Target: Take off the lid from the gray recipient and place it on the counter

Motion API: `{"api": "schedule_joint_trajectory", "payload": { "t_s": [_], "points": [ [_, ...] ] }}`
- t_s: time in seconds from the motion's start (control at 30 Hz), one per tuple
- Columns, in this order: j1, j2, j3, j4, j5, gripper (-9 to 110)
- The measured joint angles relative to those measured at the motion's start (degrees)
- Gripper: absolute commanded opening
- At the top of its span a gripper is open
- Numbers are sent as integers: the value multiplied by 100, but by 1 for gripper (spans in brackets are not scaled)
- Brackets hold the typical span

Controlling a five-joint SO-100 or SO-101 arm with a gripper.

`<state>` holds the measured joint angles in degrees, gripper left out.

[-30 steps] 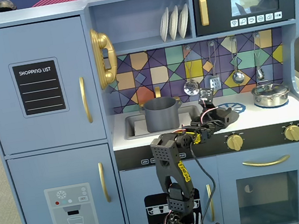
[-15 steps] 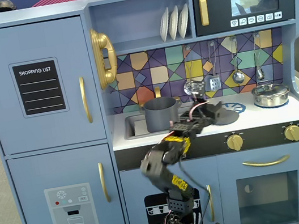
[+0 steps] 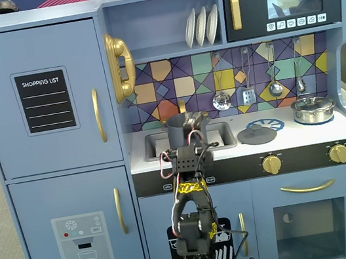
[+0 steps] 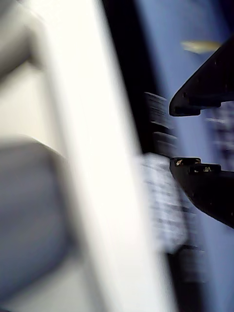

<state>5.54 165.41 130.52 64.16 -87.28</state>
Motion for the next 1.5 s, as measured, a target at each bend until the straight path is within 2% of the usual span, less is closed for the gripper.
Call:
{"api": "schedule_joint_trajectory", "payload": {
  "t_s": [0.1,0.23,0.43,0.57,0.7,1.5],
  "points": [
    [-510,123,422,606,-123,0],
    [-896,448,1239,826,-114,0],
    [-1063,1424,2619,1020,-97,0],
    [-1160,1591,3313,1257,44,0],
    [-1125,1626,3946,1248,-272,0],
    [-1116,1688,4061,1397,-255,3]
  ]
}}
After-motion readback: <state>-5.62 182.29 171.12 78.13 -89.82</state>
